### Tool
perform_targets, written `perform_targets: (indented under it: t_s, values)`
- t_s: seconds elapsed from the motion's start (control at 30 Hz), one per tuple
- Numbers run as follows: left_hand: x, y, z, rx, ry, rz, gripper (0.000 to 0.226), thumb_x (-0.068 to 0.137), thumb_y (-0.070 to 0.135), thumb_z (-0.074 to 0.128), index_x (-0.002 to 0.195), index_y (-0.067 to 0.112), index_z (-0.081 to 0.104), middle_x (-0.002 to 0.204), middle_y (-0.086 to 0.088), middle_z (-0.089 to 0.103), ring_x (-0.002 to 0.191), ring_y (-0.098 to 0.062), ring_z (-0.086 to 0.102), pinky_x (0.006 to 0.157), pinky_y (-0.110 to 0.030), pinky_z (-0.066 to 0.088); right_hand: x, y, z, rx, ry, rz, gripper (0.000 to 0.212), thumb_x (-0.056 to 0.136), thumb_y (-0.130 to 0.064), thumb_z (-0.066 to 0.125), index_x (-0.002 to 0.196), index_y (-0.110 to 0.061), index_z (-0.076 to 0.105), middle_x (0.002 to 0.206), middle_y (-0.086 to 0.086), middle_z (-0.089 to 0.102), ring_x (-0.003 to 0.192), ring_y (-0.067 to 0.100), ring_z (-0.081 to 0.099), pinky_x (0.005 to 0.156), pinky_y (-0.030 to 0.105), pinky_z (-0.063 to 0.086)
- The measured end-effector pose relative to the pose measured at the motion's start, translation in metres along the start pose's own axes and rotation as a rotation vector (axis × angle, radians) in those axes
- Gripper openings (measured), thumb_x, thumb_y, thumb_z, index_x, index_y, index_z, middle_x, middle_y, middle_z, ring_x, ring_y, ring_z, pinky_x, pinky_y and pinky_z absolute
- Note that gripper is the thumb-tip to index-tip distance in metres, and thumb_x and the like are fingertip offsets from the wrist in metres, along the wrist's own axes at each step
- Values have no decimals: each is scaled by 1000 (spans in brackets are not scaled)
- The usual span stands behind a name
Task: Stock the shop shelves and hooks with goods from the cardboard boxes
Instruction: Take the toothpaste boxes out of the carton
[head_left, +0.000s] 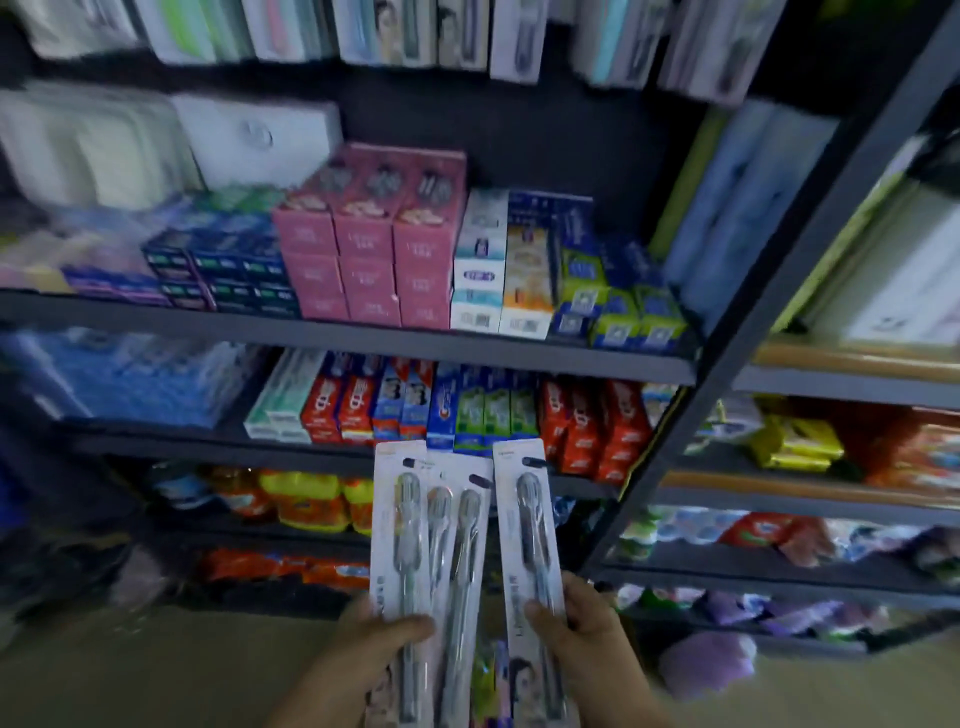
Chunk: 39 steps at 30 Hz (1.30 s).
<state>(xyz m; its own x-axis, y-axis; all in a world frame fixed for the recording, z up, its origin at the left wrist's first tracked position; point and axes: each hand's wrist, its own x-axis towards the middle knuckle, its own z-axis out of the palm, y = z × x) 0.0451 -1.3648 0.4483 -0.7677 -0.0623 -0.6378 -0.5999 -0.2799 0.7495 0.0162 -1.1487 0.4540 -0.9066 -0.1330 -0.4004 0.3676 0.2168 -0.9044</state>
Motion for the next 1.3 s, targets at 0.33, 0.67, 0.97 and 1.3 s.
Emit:
perform_targets:
  t_s: [0.33,0.67,0.97,1.3]
  values:
    - [-80,92,-1,-67,94,331,27,84,-9,60,111,-3,62,51,-7,65,32,-7,55,34,-15,42,-14,-113,-4,47,-179,-210,21,98,-27,50,116,-28,61,105,-4,72,96,15,69,89,38,55]
    - [-109,163,7,-24,62,547,30,82,1,67,109,14,66,95,-8,75,83,-19,72,65,-27,55,-8,-177,-1,115,-285,-381,30,99,-8,44,112,-25,65,109,11,71,86,21,69,94,47,48]
    - [-103,210,34,-37,64,640,27,79,6,71,101,17,61,77,1,74,73,-13,62,79,-34,52,-5,-225,-32,43,-49,-530,25,98,-10,49,113,-26,61,98,-15,73,92,3,68,91,28,52]
    - [-91,258,88,-10,-83,717,21,81,3,68,97,16,64,68,8,74,63,-6,69,51,-20,50,3,-285,-94,44,230,-642,18,99,-17,50,92,-31,57,88,-23,64,81,-5,60,72,16,50]
